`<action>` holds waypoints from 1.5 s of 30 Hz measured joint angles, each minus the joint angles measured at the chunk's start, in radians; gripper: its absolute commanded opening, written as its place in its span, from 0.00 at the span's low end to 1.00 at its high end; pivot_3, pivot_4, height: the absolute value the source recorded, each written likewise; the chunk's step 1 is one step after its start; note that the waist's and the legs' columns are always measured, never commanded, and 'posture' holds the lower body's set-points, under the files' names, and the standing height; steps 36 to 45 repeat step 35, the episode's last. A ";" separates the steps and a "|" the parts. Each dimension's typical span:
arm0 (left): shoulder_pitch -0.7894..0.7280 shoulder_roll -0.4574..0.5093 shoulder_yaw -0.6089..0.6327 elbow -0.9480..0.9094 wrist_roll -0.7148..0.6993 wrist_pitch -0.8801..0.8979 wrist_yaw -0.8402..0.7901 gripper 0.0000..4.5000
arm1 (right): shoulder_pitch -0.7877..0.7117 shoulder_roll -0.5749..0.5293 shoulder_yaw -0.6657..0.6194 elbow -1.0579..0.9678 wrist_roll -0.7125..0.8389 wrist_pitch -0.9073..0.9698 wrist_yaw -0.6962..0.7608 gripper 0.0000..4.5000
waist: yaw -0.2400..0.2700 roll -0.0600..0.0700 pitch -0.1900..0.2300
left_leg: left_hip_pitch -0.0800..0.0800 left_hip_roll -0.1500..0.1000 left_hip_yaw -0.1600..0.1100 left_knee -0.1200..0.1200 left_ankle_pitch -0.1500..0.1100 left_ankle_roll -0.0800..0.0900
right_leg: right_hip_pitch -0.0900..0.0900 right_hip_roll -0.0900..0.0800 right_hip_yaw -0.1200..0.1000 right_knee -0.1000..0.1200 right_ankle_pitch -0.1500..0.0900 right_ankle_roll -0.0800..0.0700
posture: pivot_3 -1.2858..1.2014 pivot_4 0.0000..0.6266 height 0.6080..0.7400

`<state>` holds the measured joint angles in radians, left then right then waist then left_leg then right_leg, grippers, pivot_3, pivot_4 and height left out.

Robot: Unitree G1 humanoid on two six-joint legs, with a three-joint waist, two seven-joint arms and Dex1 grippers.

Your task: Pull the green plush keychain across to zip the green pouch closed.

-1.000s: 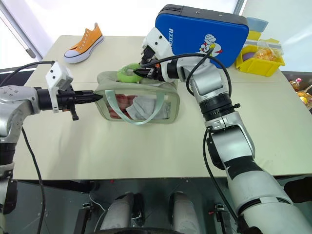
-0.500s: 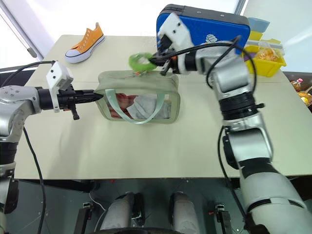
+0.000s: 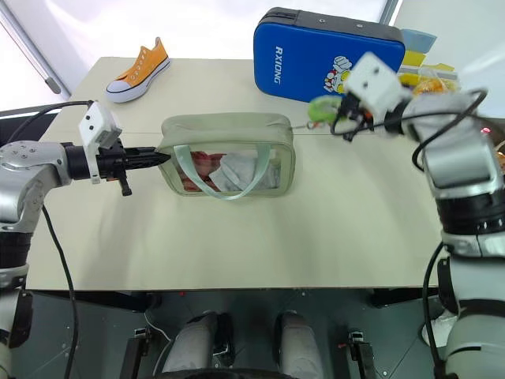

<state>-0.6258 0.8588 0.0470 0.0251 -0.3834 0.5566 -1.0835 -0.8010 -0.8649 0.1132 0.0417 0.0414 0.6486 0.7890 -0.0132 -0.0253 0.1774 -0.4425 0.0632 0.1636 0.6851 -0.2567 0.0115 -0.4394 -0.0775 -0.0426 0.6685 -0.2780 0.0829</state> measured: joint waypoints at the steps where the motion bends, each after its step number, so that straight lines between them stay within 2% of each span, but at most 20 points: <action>1: 0.000 0.000 0.000 0.001 0.001 0.000 0.000 0.00 | 0.039 0.023 -0.004 0.000 0.000 0.002 -0.020 0.01 | 0.000 0.000 0.000 | 0.001 0.000 0.000 0.000 0.000 0.000 | 0.000 0.000 0.000 0.001 0.000 0.000 | 0.52 0.24 1.00; 5: -0.006 0.000 -0.003 0.004 0.004 -0.002 -0.003 0.00 | 0.162 0.138 -0.006 -0.016 0.006 0.014 -0.083 0.01 | -0.004 0.001 0.000 | 0.001 0.000 0.000 0.000 0.001 -0.001 | 0.000 0.002 0.000 0.001 0.000 0.000 | 0.52 0.24 1.00; 9: -0.006 0.000 -0.006 0.003 0.003 -0.002 -0.005 0.00 | 0.216 0.232 0.014 -0.036 0.009 0.013 -0.120 0.01 | -0.002 0.001 0.000 | 0.001 0.000 0.000 0.000 0.001 -0.001 | 0.001 0.002 0.000 0.001 0.000 0.000 | 0.52 0.24 1.00; 18: 0.005 0.000 -0.004 -0.015 0.002 -0.001 0.003 0.00 | 0.230 0.249 0.070 -0.051 -0.004 -0.025 -0.083 0.01 | -0.003 0.001 0.000 | 0.001 0.000 -0.001 0.000 0.001 -0.001 | 0.001 0.002 0.000 0.001 0.000 0.000 | 0.52 0.24 1.00; 19: 0.006 0.000 -0.004 -0.018 0.002 -0.001 0.004 0.00 | 0.230 0.248 0.069 -0.050 -0.003 -0.027 -0.075 0.07 | -0.002 0.001 0.000 | 0.001 0.000 -0.001 0.000 0.001 -0.001 | 0.001 0.002 0.000 0.001 0.000 0.000 | 0.52 0.24 1.00; 22: 0.008 0.000 -0.003 -0.020 0.002 -0.002 0.013 0.23 | 0.197 0.215 0.054 -0.038 0.035 -0.018 -0.012 0.32 | -0.002 0.001 0.000 | 0.001 0.000 -0.001 0.000 0.000 -0.001 | 0.001 0.002 0.000 0.000 0.000 0.000 | 0.52 0.24 1.00; 27: -0.001 0.035 0.018 -0.001 -0.046 0.058 -0.022 0.82 | 0.034 0.037 -0.023 -0.036 0.148 0.015 0.198 0.92 | -0.001 0.002 0.001 | 0.000 0.001 -0.001 -0.001 0.000 -0.001 | -0.001 0.002 0.000 0.000 0.000 0.000 | 0.52 0.24 1.00; 28: -0.010 0.058 0.035 0.006 -0.064 0.079 -0.035 0.94 | -0.003 -0.003 -0.047 -0.037 0.174 0.026 0.244 1.00 | -0.002 0.002 0.001 | 0.000 0.001 -0.001 -0.001 0.000 -0.001 | 0.000 0.002 0.000 0.000 0.000 0.000 | 0.52 0.24 1.00; 29: -0.022 0.073 0.054 0.011 -0.075 0.095 -0.043 0.98 | -0.031 -0.028 -0.067 -0.038 0.197 0.043 0.277 1.00 | -0.002 0.001 0.001 | 0.000 0.001 -0.001 -0.001 0.000 -0.001 | 0.000 0.002 0.000 -0.001 0.000 0.000 | 0.52 0.24 1.00; 31: -0.067 0.105 0.086 0.035 -0.088 0.122 -0.047 0.98 | -0.078 -0.051 -0.090 -0.058 0.273 0.105 0.350 1.00 | -0.004 0.001 0.001 | 0.001 0.001 -0.001 -0.001 0.000 -0.001 | 0.000 0.002 0.000 -0.001 0.000 0.000 | 0.52 0.24 1.00; 35: -0.094 0.126 0.095 0.071 -0.091 0.131 -0.053 0.98 | -0.101 -0.049 -0.088 -0.105 0.349 0.171 0.391 1.00 | -0.002 0.001 0.001 | 0.002 0.001 -0.001 -0.001 0.000 0.000 | 0.001 0.002 0.000 0.000 0.000 0.000 | 0.52 0.24 1.00; 45: -0.094 0.126 0.095 0.071 -0.091 0.131 -0.053 0.98 | -0.101 -0.049 -0.088 -0.105 0.349 0.171 0.391 1.00 | -0.002 0.001 0.001 | 0.002 0.001 -0.001 -0.001 0.000 0.000 | 0.001 0.002 0.000 0.000 0.000 0.000 | 0.52 0.24 1.00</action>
